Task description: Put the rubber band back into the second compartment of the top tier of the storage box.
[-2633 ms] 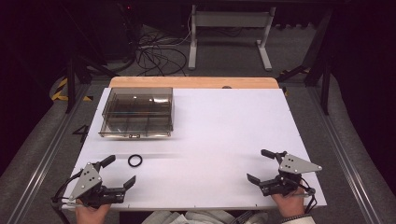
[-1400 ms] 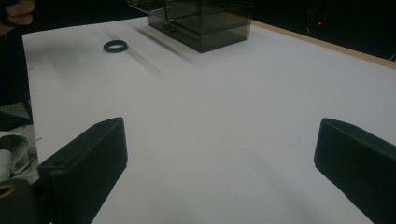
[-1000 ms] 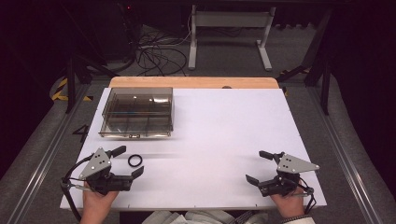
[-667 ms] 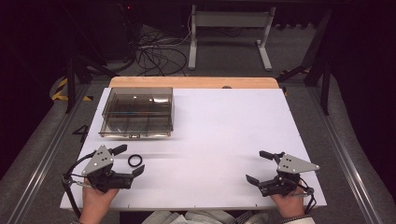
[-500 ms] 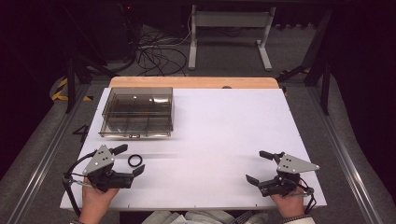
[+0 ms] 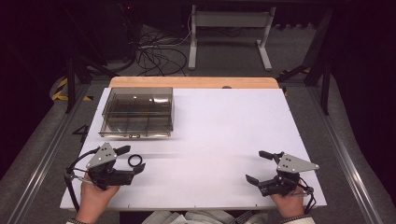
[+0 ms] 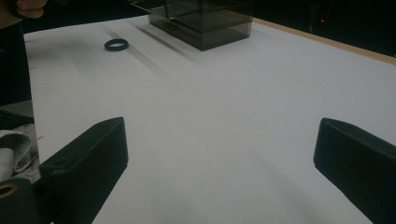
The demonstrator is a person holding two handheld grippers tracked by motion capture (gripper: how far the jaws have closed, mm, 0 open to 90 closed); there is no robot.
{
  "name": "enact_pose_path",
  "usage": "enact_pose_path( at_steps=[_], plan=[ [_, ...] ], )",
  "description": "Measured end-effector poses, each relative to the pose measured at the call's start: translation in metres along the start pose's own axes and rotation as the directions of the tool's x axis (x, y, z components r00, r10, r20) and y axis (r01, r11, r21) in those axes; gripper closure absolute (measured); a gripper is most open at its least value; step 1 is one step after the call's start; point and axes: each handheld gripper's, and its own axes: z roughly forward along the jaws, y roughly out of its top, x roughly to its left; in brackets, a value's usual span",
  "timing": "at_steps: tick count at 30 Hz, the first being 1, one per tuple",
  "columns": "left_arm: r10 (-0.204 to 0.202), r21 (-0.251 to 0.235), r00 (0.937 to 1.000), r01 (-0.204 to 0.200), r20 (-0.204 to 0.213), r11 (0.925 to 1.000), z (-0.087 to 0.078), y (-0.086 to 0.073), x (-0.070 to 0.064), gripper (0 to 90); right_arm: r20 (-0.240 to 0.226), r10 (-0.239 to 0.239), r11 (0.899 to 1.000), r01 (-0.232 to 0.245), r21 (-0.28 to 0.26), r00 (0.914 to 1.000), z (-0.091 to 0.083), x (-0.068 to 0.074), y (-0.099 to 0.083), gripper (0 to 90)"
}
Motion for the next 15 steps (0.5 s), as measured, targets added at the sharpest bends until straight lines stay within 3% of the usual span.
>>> enact_pose_path(
  at_steps=[7, 11, 15],
  plan=[
    [0.021, 0.099, 0.9997, -0.020, -0.008, 0.9949, 0.009, -0.001, 0.003, 31.3, -0.004, 0.003, 1.000, -0.003, 0.005, 1.0000, 0.001, 0.000, 0.000, 3.6],
    [0.001, 0.141, 0.9999, 0.000, -0.010, 0.9901, 0.013, -0.002, 0.006, 34.6, -0.005, 0.003, 1.000, -0.003, 0.006, 1.0000, 0.001, 0.000, 0.000, 3.7],
    [-0.026, 0.203, 0.9997, 0.026, -0.003, 0.9788, 0.020, -0.003, 0.008, 35.4, -0.007, 0.001, 1.000, -0.001, 0.007, 1.0000, 0.001, 0.000, 0.000, 3.8]
  ],
)
